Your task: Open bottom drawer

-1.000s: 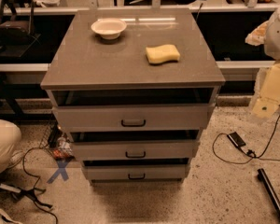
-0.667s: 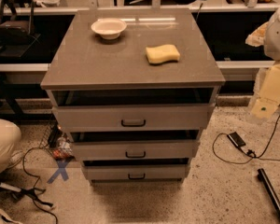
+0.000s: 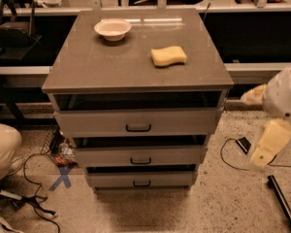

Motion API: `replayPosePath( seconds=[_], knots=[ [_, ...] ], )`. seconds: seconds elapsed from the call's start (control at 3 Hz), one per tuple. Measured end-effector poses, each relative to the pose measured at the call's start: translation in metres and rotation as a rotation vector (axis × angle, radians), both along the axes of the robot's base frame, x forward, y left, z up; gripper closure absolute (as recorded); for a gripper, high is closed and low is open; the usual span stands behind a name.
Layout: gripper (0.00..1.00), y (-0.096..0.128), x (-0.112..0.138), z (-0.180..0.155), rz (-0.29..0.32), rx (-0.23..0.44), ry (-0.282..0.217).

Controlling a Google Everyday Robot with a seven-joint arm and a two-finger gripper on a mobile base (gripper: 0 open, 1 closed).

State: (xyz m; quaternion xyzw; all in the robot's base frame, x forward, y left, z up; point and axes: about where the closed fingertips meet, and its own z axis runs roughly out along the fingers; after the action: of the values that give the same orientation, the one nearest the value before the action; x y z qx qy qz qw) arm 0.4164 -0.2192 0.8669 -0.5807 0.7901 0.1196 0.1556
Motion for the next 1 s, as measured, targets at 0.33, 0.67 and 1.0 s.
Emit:
replayPosePath(
  seconds=[0.33, 0.67, 1.0],
  knots=[
    [0.0, 0.017, -0.03, -0.085, 0.003, 0.168, 0.123],
    [0.0, 0.019, -0.029, -0.09, 0.006, 0.165, 0.124],
    [0.0, 0.035, -0.028, -0.131, 0.029, 0.128, 0.141]
  ],
)
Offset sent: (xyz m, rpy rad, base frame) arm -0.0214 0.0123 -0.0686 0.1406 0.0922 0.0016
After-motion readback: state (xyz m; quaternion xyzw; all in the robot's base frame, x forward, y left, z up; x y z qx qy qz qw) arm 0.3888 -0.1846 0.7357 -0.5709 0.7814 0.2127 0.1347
